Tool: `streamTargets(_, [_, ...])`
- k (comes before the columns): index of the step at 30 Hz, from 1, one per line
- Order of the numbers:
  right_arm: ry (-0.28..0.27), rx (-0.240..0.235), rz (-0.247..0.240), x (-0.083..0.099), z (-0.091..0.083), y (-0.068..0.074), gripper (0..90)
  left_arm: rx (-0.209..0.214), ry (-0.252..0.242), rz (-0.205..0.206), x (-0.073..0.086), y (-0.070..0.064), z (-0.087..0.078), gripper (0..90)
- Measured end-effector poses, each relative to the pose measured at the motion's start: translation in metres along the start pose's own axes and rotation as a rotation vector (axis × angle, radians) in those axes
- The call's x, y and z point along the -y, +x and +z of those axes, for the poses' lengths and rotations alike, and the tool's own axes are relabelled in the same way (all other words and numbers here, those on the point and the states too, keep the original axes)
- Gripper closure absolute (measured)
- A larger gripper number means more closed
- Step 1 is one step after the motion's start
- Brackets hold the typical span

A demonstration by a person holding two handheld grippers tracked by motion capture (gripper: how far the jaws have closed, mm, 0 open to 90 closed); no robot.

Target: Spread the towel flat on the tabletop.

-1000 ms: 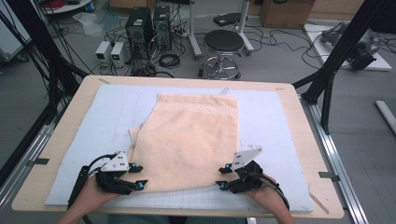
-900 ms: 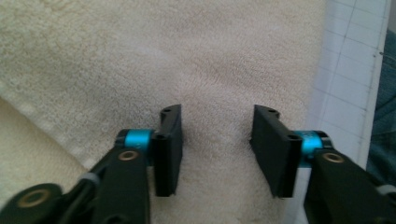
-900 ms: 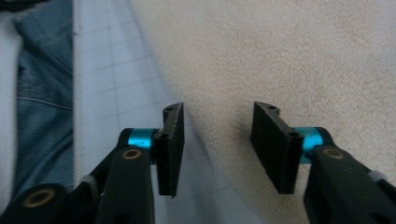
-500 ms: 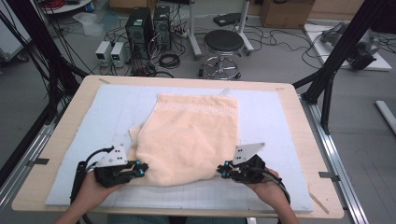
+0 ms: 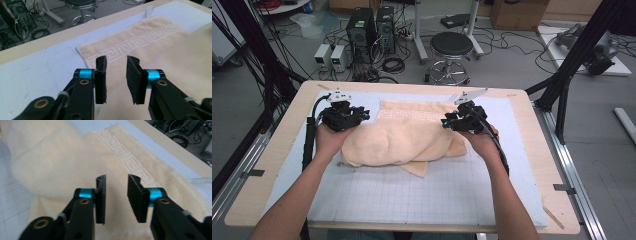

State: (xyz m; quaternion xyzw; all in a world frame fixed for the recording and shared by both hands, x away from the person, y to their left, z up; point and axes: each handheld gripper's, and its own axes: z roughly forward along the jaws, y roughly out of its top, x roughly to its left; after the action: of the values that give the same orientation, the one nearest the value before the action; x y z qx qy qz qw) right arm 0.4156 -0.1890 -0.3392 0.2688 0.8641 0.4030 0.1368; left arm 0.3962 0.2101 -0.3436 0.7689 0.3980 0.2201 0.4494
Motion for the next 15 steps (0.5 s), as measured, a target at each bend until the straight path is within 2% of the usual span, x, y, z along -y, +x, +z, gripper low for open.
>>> streamTargets(2, [0.004,-0.035,-0.011,0.004,0.003,0.005,63.4,0.027,-0.009,0.021,0.007,-0.001,-0.007,63.5])
streamTargets(5, [-0.002,-0.07,-0.068,0.018,0.004,0.024,62.9,0.104,-0.001,0.045,0.022,-0.008,-0.019,59.4])
streamTargets(7, [-0.01,-0.093,-0.1,0.03,0.004,0.038,62.6,0.131,0.001,0.071,0.034,-0.017,-0.029,56.9])
streamTargets(10, [-0.01,-0.124,-0.123,0.048,0.005,0.058,62.2,0.168,0.011,0.113,0.056,-0.032,-0.042,53.0])
streamTargets(11, [0.028,-0.143,-0.135,0.051,0.008,0.062,60.2,0.183,0.018,0.124,0.064,-0.038,-0.045,53.0])
streamTargets(12, [0.07,-0.142,-0.145,0.053,0.011,0.066,59.3,0.196,0.03,0.137,0.073,-0.042,-0.048,52.9])
streamTargets(13, [0.089,-0.134,-0.162,0.054,0.013,0.069,59.6,0.211,0.042,0.14,0.081,-0.044,-0.048,53.0])
streamTargets(15, [0.045,-0.115,-0.195,0.06,0.018,0.075,61.0,0.217,0.078,0.143,0.096,-0.045,-0.045,52.9])
